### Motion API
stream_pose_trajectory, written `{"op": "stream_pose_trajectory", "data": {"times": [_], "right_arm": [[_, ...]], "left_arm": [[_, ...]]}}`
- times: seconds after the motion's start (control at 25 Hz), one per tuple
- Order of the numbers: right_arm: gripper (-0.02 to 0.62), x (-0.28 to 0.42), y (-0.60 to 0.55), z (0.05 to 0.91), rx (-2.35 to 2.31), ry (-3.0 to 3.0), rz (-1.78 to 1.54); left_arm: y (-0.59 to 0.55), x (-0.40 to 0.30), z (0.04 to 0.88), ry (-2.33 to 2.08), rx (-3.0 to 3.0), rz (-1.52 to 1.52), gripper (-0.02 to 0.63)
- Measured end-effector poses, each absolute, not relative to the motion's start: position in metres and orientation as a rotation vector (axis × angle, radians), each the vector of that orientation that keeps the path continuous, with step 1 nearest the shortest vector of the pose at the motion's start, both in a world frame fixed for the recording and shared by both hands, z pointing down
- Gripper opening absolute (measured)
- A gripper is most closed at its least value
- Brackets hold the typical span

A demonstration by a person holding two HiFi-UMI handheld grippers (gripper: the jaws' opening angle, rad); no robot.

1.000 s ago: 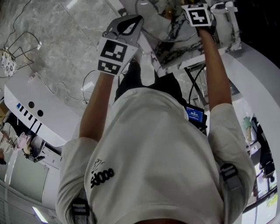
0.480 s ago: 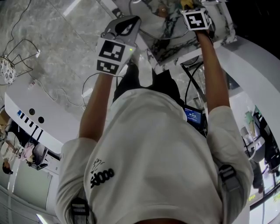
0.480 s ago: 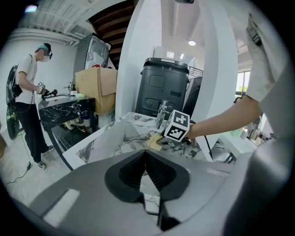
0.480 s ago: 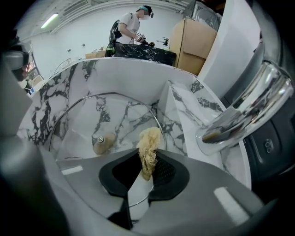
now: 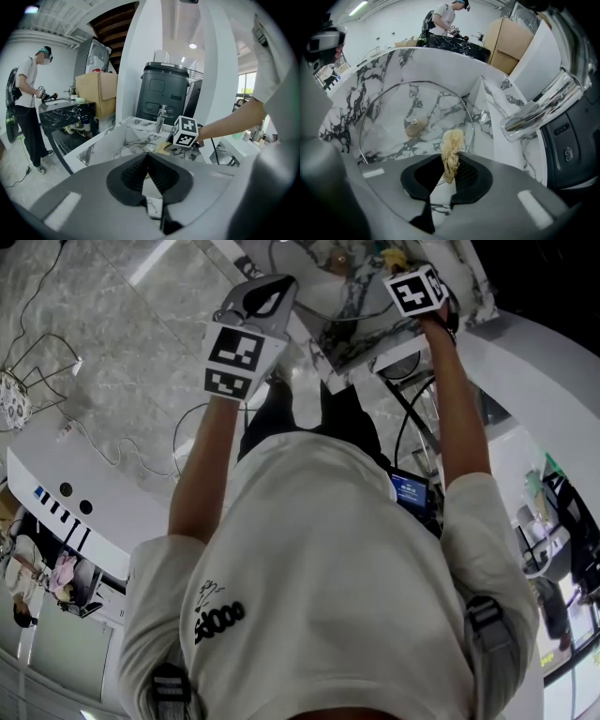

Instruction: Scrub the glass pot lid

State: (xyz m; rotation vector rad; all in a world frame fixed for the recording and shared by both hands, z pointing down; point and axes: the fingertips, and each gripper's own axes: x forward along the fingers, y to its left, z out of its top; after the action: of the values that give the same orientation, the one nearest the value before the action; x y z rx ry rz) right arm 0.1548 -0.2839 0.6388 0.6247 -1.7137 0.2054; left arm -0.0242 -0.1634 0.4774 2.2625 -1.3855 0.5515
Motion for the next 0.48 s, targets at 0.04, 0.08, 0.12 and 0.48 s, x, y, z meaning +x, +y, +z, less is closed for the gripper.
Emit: {"op": "stream_pose_trajectory", "data": {"times": [0.04,0.08,0.12,0.48], "right_arm": [[0.048,0.156,-0.28,0.638,0.615,-1.708,0.205],[0.048,0.156,-0.276,0.638,0.605,-1.702,0.203],[0.048,0.156,-0.272,0.638,0.594,-1.702,0.201],[0.048,0.138,-0.23,0.645,0.41,-1.661,0.173]], "left_arm": [[-0.162,-0.024,0.476,-1.388,2.264,0.549,0.011],[-0.16,-0.025,0.475,-1.39,2.265,0.547,0.011],[-0.158,-0.026,0.474,-1.393,2.267,0.545,0.011],[-0.136,-0.035,0.469,-1.41,2.273,0.541,0.011]]}}
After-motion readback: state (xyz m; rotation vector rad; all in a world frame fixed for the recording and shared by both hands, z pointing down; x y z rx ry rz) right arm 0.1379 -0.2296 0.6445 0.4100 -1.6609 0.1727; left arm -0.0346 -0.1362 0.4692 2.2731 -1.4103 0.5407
